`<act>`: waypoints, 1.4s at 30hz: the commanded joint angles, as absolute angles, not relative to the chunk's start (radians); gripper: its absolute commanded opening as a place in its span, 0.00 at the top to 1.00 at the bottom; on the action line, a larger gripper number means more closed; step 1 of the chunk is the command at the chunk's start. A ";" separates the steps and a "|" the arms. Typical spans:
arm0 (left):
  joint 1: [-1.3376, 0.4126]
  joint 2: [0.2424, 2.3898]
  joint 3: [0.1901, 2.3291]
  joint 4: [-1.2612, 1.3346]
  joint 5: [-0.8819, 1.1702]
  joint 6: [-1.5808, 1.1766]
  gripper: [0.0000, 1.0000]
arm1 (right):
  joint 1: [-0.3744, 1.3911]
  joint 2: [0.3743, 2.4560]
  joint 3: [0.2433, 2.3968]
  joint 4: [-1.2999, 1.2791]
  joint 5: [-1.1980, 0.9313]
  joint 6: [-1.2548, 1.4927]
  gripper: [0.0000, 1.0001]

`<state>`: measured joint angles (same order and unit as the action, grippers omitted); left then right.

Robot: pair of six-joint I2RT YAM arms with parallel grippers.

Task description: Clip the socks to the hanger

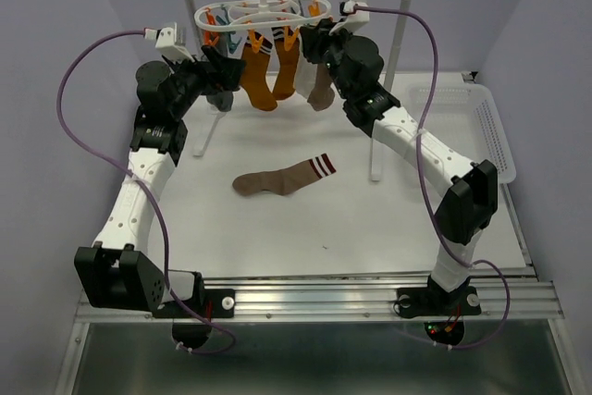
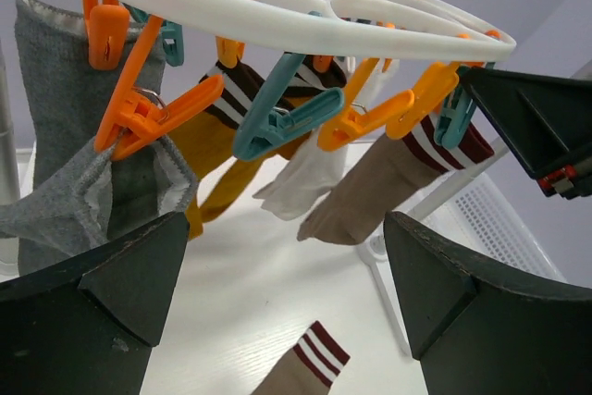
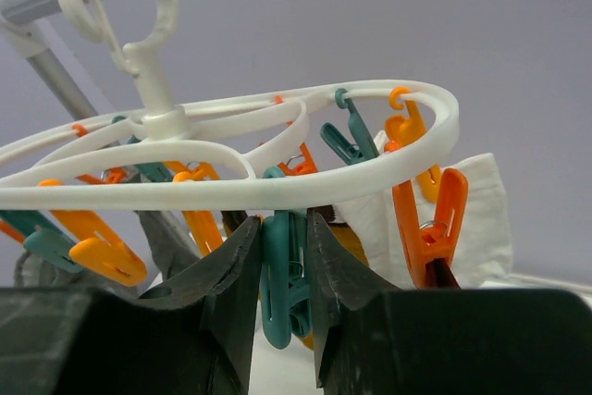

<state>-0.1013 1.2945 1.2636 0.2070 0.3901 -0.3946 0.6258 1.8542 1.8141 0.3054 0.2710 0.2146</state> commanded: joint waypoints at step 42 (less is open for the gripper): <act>-0.526 1.784 1.245 0.141 0.315 0.235 0.01 | 0.657 1.782 1.775 0.281 0.219 0.147 0.99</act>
<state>-0.5102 1.7748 1.1553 0.1085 0.3592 0.1722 0.6491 1.8324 1.7756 0.2874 0.2276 0.1680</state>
